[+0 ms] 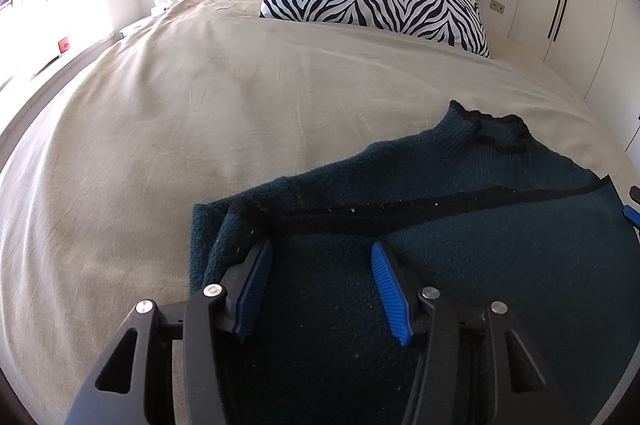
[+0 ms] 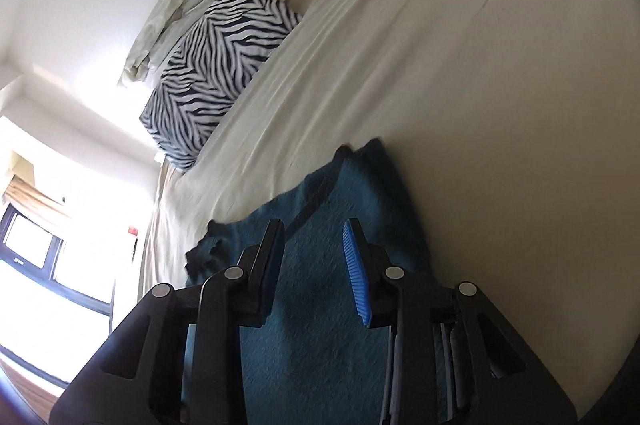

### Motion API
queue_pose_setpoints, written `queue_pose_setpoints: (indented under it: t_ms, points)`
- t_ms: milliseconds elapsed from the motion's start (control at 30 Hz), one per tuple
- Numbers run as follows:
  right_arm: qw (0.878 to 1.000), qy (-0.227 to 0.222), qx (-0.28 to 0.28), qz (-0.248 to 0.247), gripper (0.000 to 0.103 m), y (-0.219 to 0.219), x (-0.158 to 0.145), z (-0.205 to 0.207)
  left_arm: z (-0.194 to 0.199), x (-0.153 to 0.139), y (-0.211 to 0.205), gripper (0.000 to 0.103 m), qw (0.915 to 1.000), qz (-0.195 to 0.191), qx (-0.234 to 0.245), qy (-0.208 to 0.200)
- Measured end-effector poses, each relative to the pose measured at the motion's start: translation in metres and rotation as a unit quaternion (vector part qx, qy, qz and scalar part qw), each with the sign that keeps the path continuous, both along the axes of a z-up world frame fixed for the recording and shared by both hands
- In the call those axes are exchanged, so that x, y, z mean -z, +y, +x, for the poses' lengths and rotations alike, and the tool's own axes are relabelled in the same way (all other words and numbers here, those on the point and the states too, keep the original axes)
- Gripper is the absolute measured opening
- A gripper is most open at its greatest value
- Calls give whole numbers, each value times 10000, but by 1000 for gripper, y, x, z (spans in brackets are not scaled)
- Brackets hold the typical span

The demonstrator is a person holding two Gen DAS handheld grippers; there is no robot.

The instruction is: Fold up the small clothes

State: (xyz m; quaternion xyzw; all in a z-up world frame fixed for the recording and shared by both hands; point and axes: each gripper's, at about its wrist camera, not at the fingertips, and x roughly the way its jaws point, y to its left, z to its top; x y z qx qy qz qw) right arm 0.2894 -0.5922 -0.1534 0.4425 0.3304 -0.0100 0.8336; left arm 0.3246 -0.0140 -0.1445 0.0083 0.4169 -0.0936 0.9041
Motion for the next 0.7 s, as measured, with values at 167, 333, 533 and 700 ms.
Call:
queue_pose_setpoints:
  t_ms: [167, 333, 533, 700]
  points:
    - [9855, -204, -1663, 280, 30, 104, -17, -21, -20, -19, 6, 53, 9995, -251, -174, 106]
    - [9562, -239, -2844, 649, 30, 198, -5, -38, -101, -46, -1, 53, 9916, -1268, 236, 102]
    - [9587, 172, -2675, 948, 29, 191, 35, -54, -141, -3, -24, 52, 9888, -1276, 462, 619]
    - [9782, 40, -1810, 1016, 29, 119, 36, -80, -137, -3, -9, 47, 9833, -1598, 540, 688]
